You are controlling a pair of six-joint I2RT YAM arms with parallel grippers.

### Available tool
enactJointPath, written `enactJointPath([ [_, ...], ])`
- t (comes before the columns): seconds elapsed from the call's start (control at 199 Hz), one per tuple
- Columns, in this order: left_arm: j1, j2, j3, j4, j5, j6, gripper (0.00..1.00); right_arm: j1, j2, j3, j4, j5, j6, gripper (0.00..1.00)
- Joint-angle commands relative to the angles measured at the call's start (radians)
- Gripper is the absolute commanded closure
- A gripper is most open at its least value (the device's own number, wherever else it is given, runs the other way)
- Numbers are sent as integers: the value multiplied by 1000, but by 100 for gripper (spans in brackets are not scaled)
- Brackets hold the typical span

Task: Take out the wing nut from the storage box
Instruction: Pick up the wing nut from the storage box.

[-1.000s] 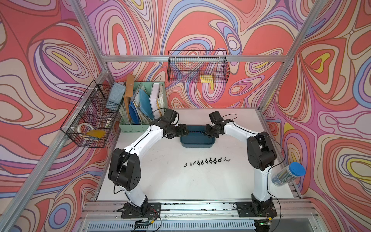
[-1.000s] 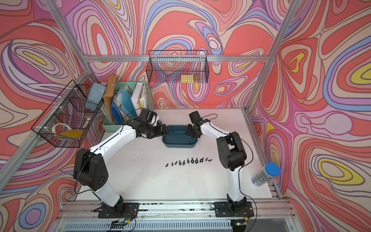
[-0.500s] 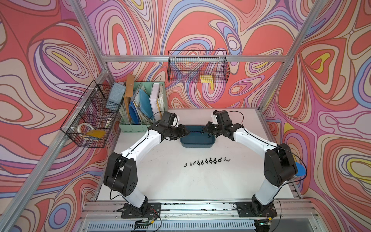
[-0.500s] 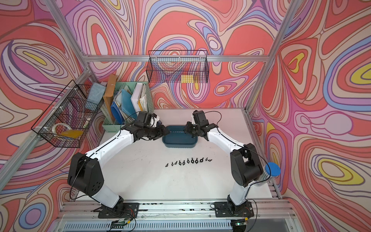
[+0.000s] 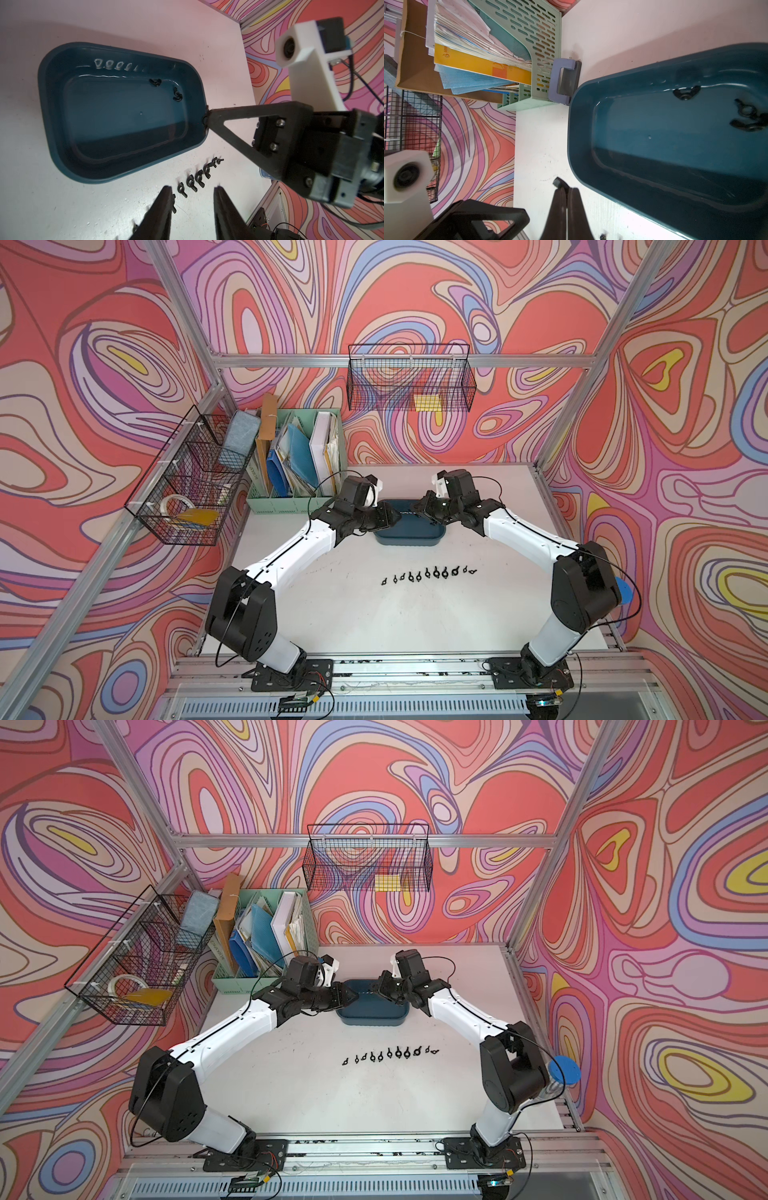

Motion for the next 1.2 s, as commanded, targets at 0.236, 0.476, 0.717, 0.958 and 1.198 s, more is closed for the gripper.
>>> enactJointPath([
  [0.236, -26, -8, 0, 81, 7, 24, 70, 2, -45, -25, 70, -99, 113, 100],
  [0.476, -25, -6, 8, 79, -3, 23, 76, 4, -46, -24, 82, -116, 125, 100],
  [0.717, -26, 12, 31, 60, -24, 23, 81, 13, -38, -24, 97, -130, 135, 100],
  [0.958, -21, 14, 44, 61, -43, 23, 81, 16, -31, -23, 97, -136, 134, 100],
  [1.198, -10, 32, 59, 49, -40, 20, 81, 18, -25, -18, 103, -147, 135, 100],
])
